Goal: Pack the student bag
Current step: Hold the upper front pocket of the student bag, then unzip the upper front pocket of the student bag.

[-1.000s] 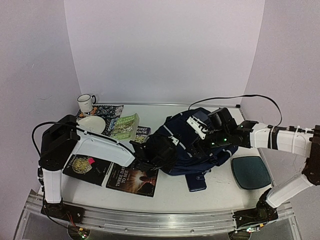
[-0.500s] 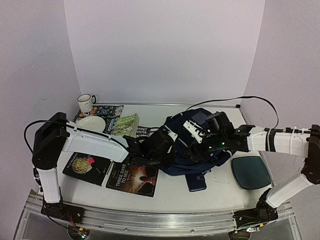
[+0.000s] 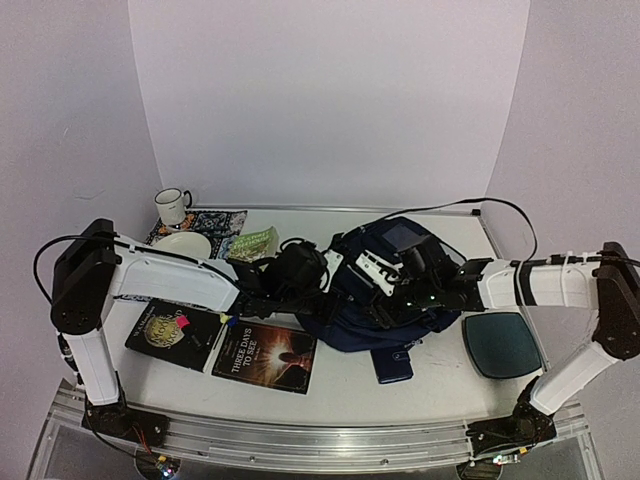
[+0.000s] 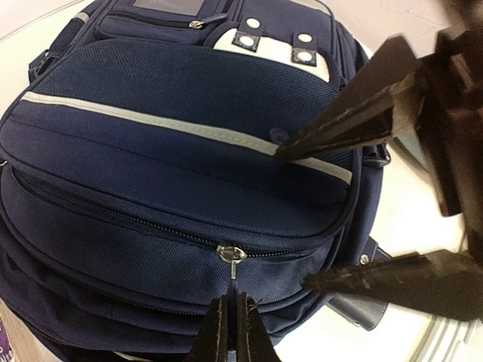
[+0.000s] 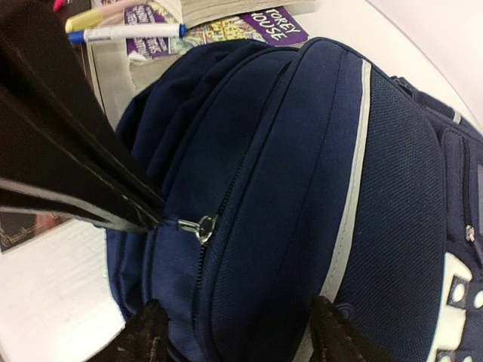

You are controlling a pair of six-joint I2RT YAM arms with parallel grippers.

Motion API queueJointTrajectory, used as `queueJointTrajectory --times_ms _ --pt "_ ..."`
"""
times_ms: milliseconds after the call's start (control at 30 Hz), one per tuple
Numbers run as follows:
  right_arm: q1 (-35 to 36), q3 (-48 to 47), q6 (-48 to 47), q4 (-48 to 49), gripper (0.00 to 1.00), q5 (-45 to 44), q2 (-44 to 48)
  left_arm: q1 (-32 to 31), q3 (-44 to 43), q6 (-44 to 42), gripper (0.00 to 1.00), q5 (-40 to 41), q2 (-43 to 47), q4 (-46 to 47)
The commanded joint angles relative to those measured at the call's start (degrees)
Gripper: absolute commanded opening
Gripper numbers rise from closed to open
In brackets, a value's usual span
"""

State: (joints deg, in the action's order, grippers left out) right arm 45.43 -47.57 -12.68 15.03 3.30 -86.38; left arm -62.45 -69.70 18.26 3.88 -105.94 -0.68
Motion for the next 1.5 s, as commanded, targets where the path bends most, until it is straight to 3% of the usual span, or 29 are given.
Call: queueJointTrajectory --times_ms 0,133,200,667,867,1033,1233,1367,1467 --pt "0.1 0.8 -1.1 0.4 0.46 -3.2 -0.2 0.3 0.4 0.4 0.0 -3.0 4.7 4.5" --pt "0.2 1.8 -1.4 -0.3 0.11 -3.3 2.5 1.0 1.4 -0.3 0.0 -1.8 5.0 4.4" --pt "0.1 2.6 -1.5 -0.9 0.0 -3.3 4.7 1.9 2.1 -0.8 0.0 -1.1 5.1 4.4" --pt "-0.8 5.7 -2.7 -6.2 0.0 -8.6 19.0 12.1 1.3 -6.0 0.0 5.9 4.6 -0.8" --pt "-3.5 6.2 0.7 -5.7 0.0 -5.6 21.4 15.6 -0.9 -7.3 0.0 7.6 2.0 -1.3" --pt "-3.5 4.6 3.0 -4.8 0.0 -5.1 18.2 15.4 -3.0 -7.0 0.0 0.6 -0.2 -1.1" --pt "-3.5 1.9 5.2 -3.0 0.17 -6.6 11.9 11.9 -3.1 -6.9 0.0 -4.5 0.9 1.1" --pt "-3.5 -0.7 5.8 -2.6 0.22 -7.3 7.1 10.7 -2.8 -5.3 0.0 -9.5 0.7 4.3" --pt "-3.5 -2.1 6.3 -2.2 0.34 -7.1 3.8 10.1 -2.5 -4.3 0.0 -10.8 0.8 5.6"
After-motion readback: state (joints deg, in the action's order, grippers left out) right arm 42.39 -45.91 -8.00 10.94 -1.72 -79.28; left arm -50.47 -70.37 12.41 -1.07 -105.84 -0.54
